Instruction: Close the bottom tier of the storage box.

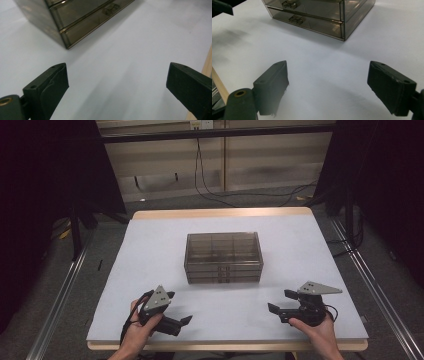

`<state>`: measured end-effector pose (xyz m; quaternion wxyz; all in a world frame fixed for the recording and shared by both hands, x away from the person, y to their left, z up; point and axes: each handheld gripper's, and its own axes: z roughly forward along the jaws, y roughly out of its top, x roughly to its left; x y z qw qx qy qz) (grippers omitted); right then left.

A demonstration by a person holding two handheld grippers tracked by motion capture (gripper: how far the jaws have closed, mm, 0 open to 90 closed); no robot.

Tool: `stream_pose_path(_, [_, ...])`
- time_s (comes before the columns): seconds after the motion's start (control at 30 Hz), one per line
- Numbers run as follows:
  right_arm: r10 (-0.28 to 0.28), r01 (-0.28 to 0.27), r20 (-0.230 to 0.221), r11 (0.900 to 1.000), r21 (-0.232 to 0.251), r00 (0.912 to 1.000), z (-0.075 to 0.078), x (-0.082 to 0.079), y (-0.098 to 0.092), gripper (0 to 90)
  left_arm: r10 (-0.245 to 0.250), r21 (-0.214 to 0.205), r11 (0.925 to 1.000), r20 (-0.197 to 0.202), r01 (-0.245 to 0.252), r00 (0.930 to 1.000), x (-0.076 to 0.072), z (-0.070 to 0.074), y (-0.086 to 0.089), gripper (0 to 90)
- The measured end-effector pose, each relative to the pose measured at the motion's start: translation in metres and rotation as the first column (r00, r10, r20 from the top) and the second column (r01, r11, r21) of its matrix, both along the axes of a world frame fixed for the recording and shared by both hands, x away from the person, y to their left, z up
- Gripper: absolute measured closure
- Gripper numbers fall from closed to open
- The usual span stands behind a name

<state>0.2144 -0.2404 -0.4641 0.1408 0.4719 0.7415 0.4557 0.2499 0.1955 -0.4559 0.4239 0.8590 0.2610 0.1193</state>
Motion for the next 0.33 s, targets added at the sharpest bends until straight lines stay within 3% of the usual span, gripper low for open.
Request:
stream_pose_path(0.1, [-0.006,0.006,0.001,1.0,-0.003,1.0,0.0,0.0,0.0,16.3,0.005,-0.01,0.9999,0.003,-0.005,1.0,-0.003,-0.003,0.009,4.1])
stream_pose_path(0.23, [-0.014,0.014,-0.001,0.9999,-0.006,0.9999,0.0,0.0,-0.001,15.6,0.047,-0.084,0.9954,-0.013,-0.048,0.9988,0.002,-0.008,0.019,3.9])
stream_pose_path(0.33, [-0.025,0.025,-0.006,0.9996,-0.014,0.9997,0.0,0.001,-0.003,14.0,0.073,-0.056,0.9958,0.013,-0.072,0.9973,0.007,-0.008,0.021,3.9])
